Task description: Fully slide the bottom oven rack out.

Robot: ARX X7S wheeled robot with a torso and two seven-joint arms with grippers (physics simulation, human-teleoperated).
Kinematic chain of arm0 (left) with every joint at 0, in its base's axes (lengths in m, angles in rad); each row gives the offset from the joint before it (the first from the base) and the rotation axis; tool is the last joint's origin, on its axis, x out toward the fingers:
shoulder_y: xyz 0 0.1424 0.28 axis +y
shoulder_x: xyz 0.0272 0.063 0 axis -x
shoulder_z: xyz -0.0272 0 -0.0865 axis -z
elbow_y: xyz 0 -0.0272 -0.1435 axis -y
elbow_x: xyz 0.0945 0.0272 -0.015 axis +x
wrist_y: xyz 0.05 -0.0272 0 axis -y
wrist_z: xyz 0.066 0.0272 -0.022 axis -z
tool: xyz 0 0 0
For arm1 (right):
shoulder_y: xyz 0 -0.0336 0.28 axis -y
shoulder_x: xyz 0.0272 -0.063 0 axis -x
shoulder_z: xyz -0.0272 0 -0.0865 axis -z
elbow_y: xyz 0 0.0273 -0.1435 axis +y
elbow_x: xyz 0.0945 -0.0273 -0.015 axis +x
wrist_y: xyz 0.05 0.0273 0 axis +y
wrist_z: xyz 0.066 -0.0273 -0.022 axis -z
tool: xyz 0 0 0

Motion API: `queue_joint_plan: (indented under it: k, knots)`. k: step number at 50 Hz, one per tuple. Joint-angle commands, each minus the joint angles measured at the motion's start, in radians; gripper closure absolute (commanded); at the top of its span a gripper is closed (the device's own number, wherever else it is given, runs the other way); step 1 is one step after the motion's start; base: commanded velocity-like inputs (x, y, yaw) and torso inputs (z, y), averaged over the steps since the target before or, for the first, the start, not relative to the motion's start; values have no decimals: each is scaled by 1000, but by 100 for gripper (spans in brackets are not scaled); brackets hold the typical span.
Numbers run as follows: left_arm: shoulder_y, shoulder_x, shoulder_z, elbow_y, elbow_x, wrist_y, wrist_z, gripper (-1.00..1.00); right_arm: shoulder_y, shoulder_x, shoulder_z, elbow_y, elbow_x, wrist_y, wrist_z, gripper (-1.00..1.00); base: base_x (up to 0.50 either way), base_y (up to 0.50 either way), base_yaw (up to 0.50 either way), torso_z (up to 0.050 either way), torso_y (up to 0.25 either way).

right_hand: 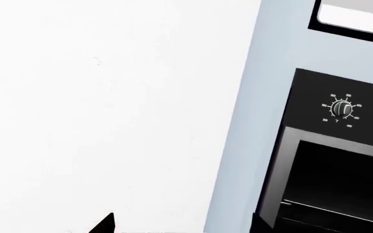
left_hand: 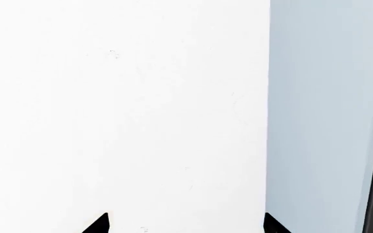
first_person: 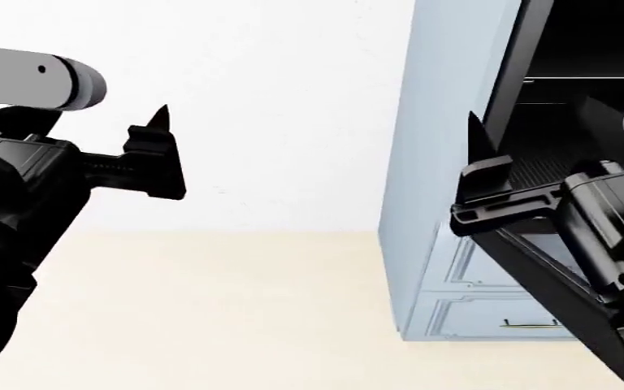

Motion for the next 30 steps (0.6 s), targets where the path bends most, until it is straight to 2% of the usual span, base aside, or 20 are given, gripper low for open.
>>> queue_joint_plan:
  k: [1,10,30]
  knots:
    - [-147,-87,70,-87,-185,39,-141,-100,156,104,-77,98,232,-16,181,-100,-4,-500,0,0,0]
    - [-134,-74,102,-83,-180,58,-149,-100,200,127,-129,141,268,-52,223,-100,-1,-500,0,0,0]
    - [-177,-78,145,-106,-144,58,-109,-100,201,156,-124,192,153,-21,123,-100,0,-500,0,0,0]
